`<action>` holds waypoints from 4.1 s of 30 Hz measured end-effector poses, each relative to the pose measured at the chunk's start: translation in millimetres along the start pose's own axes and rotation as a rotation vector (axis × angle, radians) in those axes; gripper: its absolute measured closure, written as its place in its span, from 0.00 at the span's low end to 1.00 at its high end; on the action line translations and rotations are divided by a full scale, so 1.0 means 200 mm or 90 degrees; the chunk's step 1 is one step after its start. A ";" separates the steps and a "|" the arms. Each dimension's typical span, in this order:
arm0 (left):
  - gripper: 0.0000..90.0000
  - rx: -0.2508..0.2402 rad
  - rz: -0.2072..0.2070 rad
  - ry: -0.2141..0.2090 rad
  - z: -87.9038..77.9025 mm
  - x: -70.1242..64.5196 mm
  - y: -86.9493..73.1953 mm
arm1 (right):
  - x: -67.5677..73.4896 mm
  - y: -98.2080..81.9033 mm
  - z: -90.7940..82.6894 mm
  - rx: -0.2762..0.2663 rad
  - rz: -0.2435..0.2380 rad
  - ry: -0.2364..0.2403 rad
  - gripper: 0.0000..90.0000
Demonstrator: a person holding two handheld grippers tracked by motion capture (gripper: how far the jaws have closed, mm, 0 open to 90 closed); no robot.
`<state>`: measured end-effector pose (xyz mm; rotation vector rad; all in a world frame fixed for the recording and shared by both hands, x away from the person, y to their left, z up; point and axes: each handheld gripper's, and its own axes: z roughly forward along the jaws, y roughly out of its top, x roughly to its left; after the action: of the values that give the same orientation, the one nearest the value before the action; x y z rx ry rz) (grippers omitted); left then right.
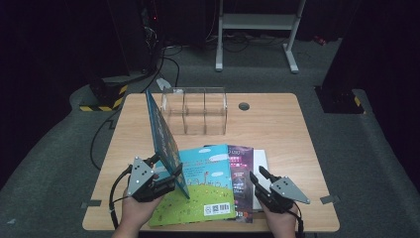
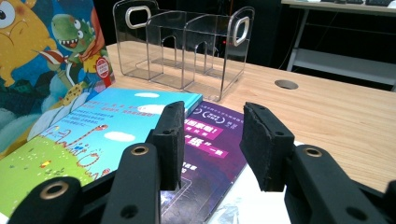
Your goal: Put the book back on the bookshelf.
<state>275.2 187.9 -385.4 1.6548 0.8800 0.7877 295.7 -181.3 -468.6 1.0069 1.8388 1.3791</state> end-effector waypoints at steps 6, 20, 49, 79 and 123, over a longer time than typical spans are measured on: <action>0.39 0.003 -0.002 0.012 -0.03 0.02 0.00 | 0.03 -0.01 0.02 0.003 -0.005 0.009 0.67; 0.57 0.008 0.018 0.051 -0.09 0.03 -0.01 | 0.02 0.01 0.05 -0.003 0.008 0.022 0.68; 0.92 0.002 -0.030 0.112 -0.20 0.19 -0.10 | 0.02 0.03 0.09 -0.012 0.017 0.045 0.69; 0.92 -0.015 -0.100 0.200 -0.47 0.40 -0.26 | -0.03 0.04 0.13 -0.015 0.034 0.042 0.70; 0.89 -0.026 -0.078 0.173 -0.33 0.46 -0.18 | -0.20 -0.07 0.06 0.093 0.039 -0.050 0.65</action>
<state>260.8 305.7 -399.6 1.4633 1.1357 0.9528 322.6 -211.4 -483.7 1.1840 1.8868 1.2361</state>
